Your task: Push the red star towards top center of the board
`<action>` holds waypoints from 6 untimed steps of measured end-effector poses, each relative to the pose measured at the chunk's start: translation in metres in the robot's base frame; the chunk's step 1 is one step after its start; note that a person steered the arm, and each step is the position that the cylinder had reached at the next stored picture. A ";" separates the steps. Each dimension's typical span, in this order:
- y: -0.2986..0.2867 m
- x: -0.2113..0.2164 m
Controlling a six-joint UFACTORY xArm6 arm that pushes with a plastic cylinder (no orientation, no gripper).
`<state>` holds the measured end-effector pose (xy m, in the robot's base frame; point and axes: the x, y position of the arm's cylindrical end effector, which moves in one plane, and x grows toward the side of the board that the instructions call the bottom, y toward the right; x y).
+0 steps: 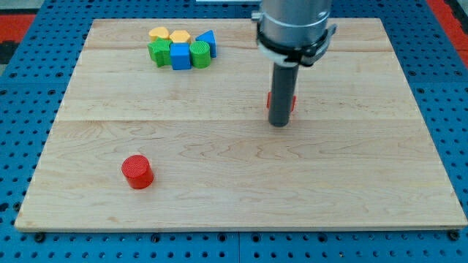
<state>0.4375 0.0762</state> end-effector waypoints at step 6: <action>-0.069 -0.166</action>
